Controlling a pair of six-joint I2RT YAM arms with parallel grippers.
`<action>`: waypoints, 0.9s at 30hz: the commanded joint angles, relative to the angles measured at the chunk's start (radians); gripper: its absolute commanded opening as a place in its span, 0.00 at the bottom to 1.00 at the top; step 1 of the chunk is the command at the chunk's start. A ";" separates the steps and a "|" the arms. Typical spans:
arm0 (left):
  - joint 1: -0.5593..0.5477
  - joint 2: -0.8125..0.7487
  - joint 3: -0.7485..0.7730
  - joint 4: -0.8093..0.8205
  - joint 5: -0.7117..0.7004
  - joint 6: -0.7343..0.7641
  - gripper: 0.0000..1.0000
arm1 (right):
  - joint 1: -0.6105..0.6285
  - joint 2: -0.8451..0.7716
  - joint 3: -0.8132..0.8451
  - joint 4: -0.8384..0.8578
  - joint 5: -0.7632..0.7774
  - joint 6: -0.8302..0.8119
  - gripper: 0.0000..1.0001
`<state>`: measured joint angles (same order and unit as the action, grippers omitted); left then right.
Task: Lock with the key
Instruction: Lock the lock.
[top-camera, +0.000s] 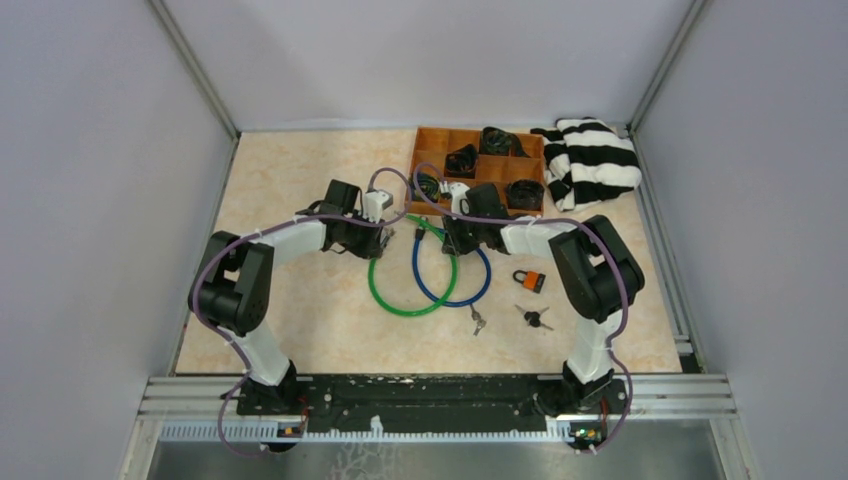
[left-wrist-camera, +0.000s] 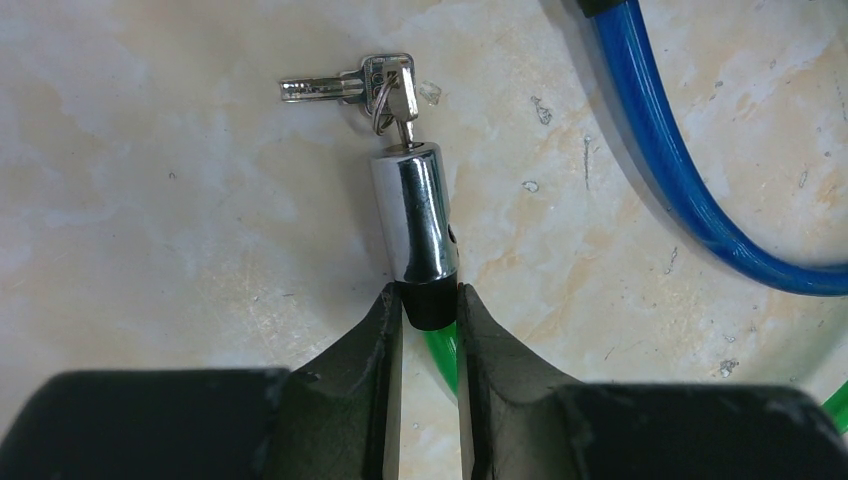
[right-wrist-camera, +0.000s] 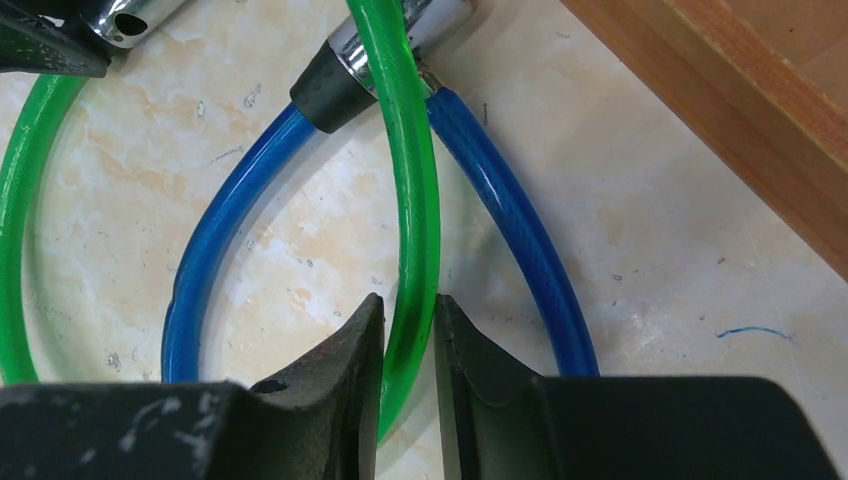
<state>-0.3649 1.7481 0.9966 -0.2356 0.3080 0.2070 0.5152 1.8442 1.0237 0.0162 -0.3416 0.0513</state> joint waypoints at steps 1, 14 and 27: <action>-0.009 0.005 -0.031 -0.057 0.015 0.018 0.00 | 0.017 0.024 0.044 0.028 0.004 -0.024 0.25; -0.008 0.007 -0.035 -0.054 0.017 0.019 0.00 | 0.019 0.051 0.082 0.039 0.029 -0.050 0.27; -0.008 0.004 -0.033 -0.051 0.010 0.015 0.00 | 0.022 0.049 0.138 0.014 0.012 -0.059 0.00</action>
<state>-0.3649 1.7477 0.9955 -0.2340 0.3088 0.2119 0.5247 1.9125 1.1095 0.0154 -0.3141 0.0181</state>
